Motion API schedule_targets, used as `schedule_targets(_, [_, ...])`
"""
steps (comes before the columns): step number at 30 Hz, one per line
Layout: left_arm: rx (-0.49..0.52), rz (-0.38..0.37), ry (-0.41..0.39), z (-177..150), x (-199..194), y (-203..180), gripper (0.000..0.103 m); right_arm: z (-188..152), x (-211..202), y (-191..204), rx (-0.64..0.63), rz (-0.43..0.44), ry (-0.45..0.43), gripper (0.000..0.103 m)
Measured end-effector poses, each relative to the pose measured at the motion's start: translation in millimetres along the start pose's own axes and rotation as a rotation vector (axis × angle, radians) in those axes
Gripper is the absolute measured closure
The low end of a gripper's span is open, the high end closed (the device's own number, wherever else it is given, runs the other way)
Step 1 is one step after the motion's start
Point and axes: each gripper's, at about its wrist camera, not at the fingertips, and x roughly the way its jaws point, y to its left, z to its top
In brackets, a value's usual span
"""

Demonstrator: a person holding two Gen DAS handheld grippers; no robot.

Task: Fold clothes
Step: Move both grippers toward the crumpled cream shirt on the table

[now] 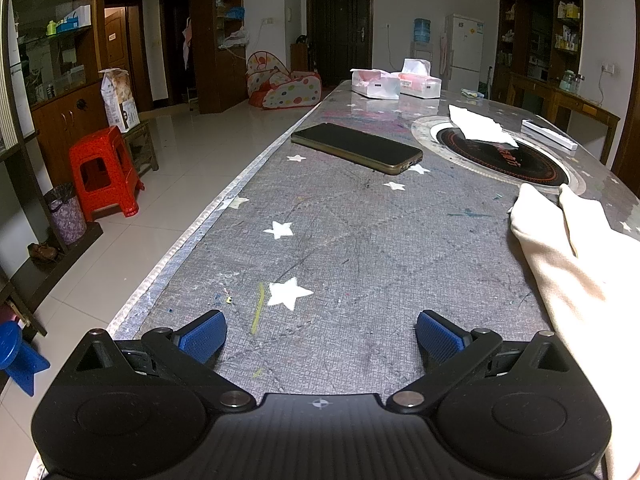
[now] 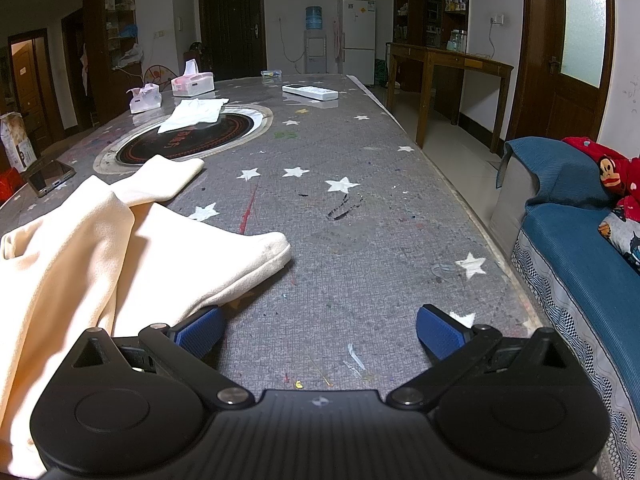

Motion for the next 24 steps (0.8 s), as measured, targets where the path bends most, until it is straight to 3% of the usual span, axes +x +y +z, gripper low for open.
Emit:
schedule_targets(11, [-0.033, -0.004, 0.036, -3, -12, -2, 0.0, 0, -9, 0, 0.005, 0.024, 0.004, 0.0])
schedule_targets(16, [-0.014, -0.011, 0.006, -3, -32, -14, 0.0, -3, -25, 6, 0.001, 0.056, -0.024, 0.0])
schedule_targets(24, [0.034, -0.1, -0.016, -7, -61, -45, 0.0, -9, -51, 15, -0.06, 0.098, -0.068, 0.0])
